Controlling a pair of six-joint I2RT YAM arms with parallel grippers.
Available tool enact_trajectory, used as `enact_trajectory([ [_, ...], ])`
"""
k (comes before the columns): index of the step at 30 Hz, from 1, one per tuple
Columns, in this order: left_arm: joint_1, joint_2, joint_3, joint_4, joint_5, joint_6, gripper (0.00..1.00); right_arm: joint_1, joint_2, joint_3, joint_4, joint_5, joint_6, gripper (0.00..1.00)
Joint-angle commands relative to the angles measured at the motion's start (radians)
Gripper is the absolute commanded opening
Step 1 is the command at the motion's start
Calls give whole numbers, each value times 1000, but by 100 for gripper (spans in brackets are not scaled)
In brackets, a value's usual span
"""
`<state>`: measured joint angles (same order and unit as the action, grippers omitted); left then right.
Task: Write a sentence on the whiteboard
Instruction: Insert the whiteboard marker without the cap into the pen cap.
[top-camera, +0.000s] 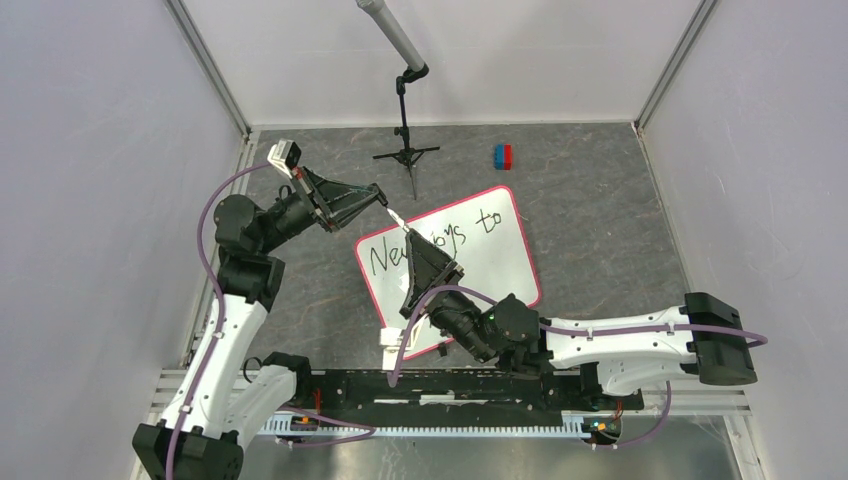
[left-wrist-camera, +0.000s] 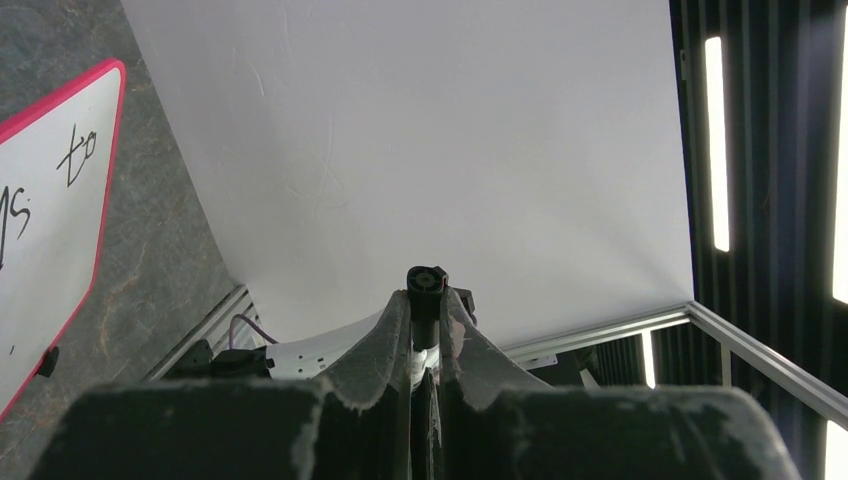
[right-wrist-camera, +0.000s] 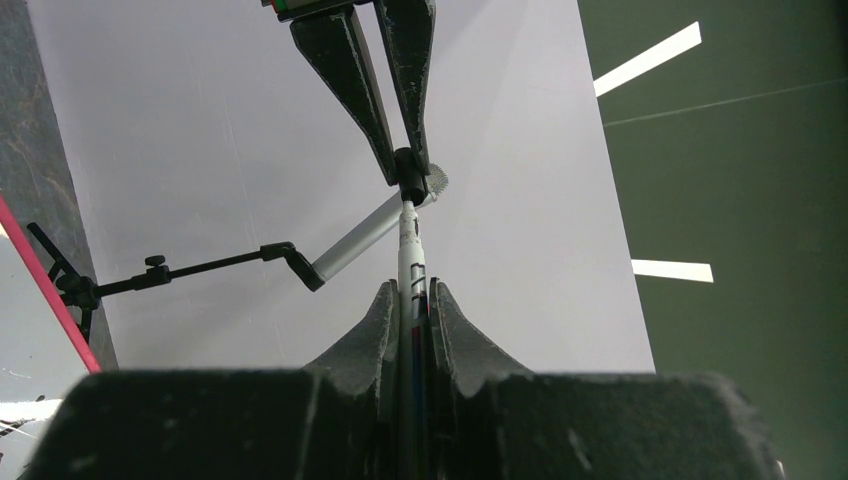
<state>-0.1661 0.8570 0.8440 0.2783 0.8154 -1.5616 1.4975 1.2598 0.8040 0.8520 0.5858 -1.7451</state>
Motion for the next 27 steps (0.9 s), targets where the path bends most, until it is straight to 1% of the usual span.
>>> enact_trajectory([
  [1,-10,-18,10,22,26,-14,2,7,4,41,32,17,-4,0],
  [16,-21,-24,-6,26,27,11,2,4,11,53,37,21,-13,0],
  [21,-34,-23,16,-28,22,62,3,1,20,63,40,30,-16,0],
  [27,-50,-32,18,-47,17,89,2,-6,43,71,50,44,-27,0],
])
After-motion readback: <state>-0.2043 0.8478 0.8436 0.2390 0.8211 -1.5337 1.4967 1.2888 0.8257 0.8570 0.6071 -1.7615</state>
